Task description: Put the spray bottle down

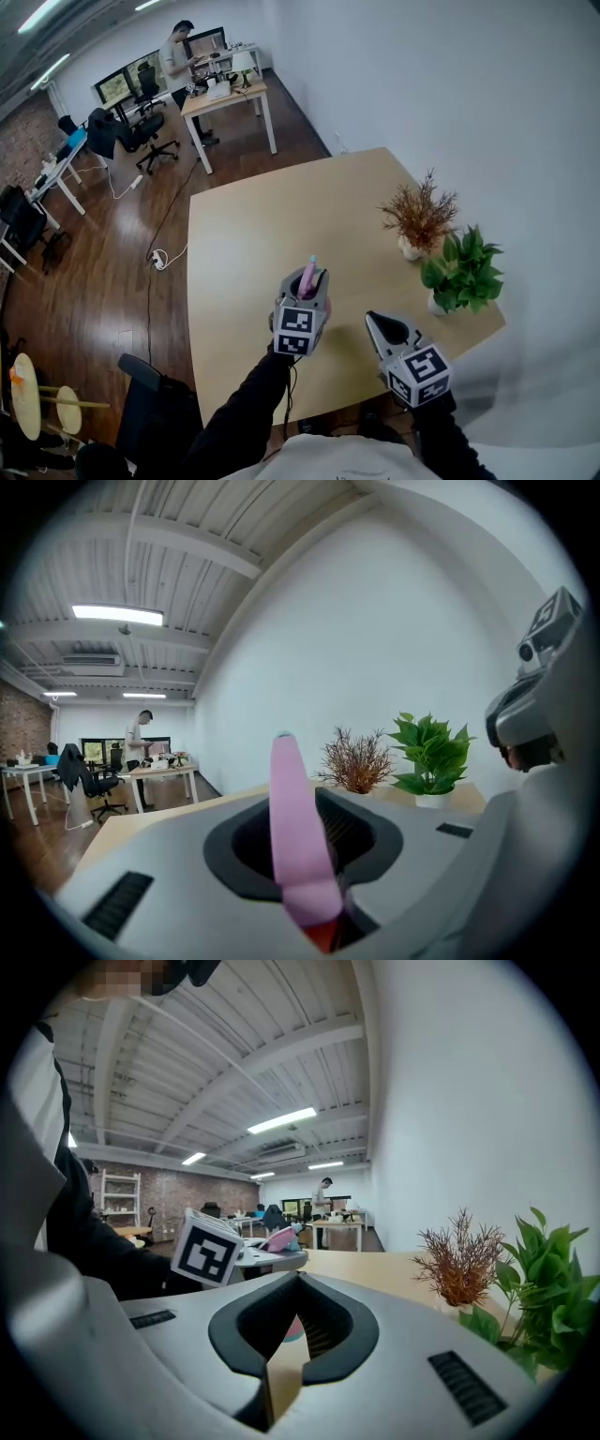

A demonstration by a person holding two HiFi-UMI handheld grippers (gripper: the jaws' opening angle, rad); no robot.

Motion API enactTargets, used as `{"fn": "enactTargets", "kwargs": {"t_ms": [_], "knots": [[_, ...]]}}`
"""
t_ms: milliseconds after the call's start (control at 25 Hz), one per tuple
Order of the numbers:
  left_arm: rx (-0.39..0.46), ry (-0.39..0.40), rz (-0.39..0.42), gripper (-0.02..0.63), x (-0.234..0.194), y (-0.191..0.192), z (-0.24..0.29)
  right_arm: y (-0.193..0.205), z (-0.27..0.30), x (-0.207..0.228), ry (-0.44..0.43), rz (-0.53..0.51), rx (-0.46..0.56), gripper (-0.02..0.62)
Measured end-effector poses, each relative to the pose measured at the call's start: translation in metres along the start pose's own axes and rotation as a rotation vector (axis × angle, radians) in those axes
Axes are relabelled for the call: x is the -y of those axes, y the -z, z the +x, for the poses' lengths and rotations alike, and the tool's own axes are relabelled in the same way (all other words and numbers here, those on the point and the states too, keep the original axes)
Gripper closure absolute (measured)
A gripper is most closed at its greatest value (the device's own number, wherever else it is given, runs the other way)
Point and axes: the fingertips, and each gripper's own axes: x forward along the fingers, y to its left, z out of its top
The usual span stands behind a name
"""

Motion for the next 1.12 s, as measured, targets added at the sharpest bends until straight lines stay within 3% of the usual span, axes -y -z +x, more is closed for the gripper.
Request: {"fn": "enactTargets", "kwargs": {"t_ms": [560, 1120], "knots": [[-0.036, 0.008, 0.019, 0.492, -0.007, 0.025, 0.097, 0.016, 0.000, 0.033, 0.070, 0.036, -0.036, 0.617], [-0.108, -0.038, 0.021, 0.491, -0.008, 0.069, 0.112, 0.035, -0.004, 0.048, 0.100, 0.048, -0.079, 0.617]]}}
